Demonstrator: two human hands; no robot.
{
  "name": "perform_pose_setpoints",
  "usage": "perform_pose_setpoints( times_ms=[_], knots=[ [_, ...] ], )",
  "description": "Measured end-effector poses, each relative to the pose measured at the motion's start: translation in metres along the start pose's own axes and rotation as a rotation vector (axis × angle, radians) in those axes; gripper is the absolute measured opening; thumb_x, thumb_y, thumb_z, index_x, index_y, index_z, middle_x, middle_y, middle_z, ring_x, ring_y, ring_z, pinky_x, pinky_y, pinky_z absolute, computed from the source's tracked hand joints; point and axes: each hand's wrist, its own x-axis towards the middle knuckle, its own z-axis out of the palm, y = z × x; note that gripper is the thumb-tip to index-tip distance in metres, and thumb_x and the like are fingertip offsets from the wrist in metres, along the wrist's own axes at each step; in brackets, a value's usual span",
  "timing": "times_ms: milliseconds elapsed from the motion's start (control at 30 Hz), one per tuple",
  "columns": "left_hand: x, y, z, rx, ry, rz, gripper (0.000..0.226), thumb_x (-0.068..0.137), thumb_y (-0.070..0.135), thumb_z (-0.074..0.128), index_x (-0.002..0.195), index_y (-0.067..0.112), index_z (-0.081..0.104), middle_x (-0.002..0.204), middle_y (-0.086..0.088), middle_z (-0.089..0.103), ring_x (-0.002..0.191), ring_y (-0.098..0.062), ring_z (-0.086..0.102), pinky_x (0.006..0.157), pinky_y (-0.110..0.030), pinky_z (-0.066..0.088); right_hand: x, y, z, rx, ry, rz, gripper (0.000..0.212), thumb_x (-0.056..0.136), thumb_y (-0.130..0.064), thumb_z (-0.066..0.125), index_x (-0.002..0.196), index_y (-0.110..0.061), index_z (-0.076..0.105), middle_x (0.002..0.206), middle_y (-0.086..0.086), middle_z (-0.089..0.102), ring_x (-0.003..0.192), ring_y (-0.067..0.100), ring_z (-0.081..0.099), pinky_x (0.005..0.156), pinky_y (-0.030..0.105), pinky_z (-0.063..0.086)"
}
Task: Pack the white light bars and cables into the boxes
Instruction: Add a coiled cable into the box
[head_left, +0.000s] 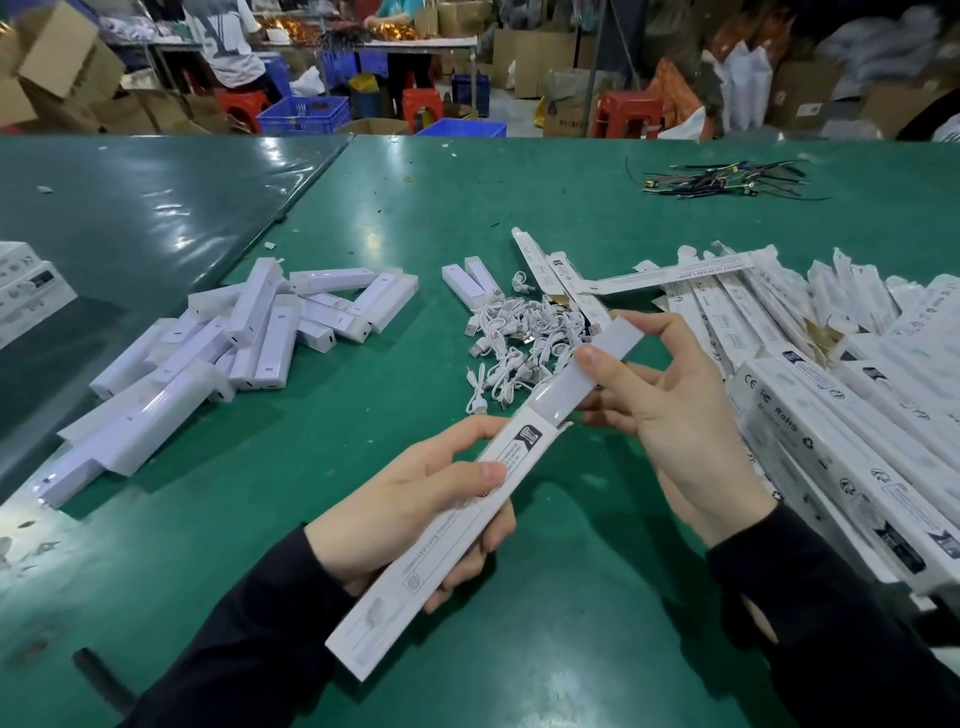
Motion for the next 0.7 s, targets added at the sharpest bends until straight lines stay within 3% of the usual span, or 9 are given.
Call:
perform_pose_setpoints(
  times_ms=[233, 367, 433, 533, 633, 700],
  knots=[
    [0.001, -0.001, 0.003, 0.023, 0.002, -0.007, 0.028, 0.092, 0.026, 0.049, 0.120, 0.027, 0.055, 0.067, -0.010, 0.052, 0.037, -0.016, 0.044, 0.034, -0.020, 0.041, -0.001, -0.001, -0.001, -0.045, -0.036, -0.021, 0.037, 0.073, -0.021, 0.075, 0.104, -0.018, 0.056, 0.072, 0.005, 0.074, 0.053, 0.012, 0.065, 0.054, 0.023, 0.054],
    [0.001, 0.001, 0.002, -0.009, 0.020, 0.018, 0.025, 0.092, 0.027, 0.049, 0.116, 0.024, 0.055, 0.065, -0.011, 0.050, 0.037, -0.017, 0.042, 0.033, -0.020, 0.041, -0.003, 0.009, 0.005, -0.111, -0.138, -0.009, 0.004, 0.087, -0.015, 0.069, 0.087, -0.019, 0.070, 0.077, 0.003, 0.074, 0.063, 0.005, 0.063, 0.058, 0.017, 0.051],
    [0.002, 0.002, 0.002, -0.024, 0.040, 0.015, 0.026, 0.090, 0.028, 0.050, 0.115, 0.023, 0.055, 0.065, -0.011, 0.049, 0.037, -0.017, 0.041, 0.033, -0.020, 0.040, -0.004, 0.014, 0.007, -0.216, -0.159, -0.070, 0.015, 0.088, -0.015, 0.068, 0.078, -0.023, 0.075, 0.084, 0.004, 0.075, 0.071, 0.003, 0.062, 0.061, 0.013, 0.048],
    [0.004, 0.001, 0.003, -0.033, 0.065, 0.016, 0.027, 0.090, 0.029, 0.051, 0.116, 0.025, 0.055, 0.066, -0.011, 0.050, 0.038, -0.016, 0.040, 0.033, -0.020, 0.040, -0.006, 0.017, 0.010, -0.267, -0.165, -0.117, 0.010, 0.086, -0.017, 0.072, 0.077, -0.022, 0.073, 0.081, -0.004, 0.074, 0.074, 0.001, 0.063, 0.066, 0.010, 0.044],
    [0.004, 0.000, 0.003, -0.026, 0.063, 0.002, 0.027, 0.089, 0.029, 0.051, 0.116, 0.027, 0.056, 0.066, -0.011, 0.051, 0.037, -0.017, 0.041, 0.033, -0.020, 0.040, -0.007, 0.018, 0.011, -0.358, -0.126, -0.130, 0.023, 0.088, -0.040, 0.062, 0.072, -0.027, 0.073, 0.092, -0.013, 0.070, 0.093, -0.001, 0.059, 0.076, 0.008, 0.040],
    [0.004, -0.001, 0.003, -0.014, 0.031, -0.026, 0.028, 0.090, 0.029, 0.051, 0.118, 0.029, 0.056, 0.068, -0.012, 0.052, 0.036, -0.016, 0.043, 0.033, -0.020, 0.041, -0.010, 0.021, 0.013, -0.436, -0.210, -0.071, 0.033, 0.088, -0.060, 0.050, 0.086, -0.034, 0.071, 0.104, -0.023, 0.059, 0.110, -0.007, 0.048, 0.085, 0.003, 0.032]
  ],
)
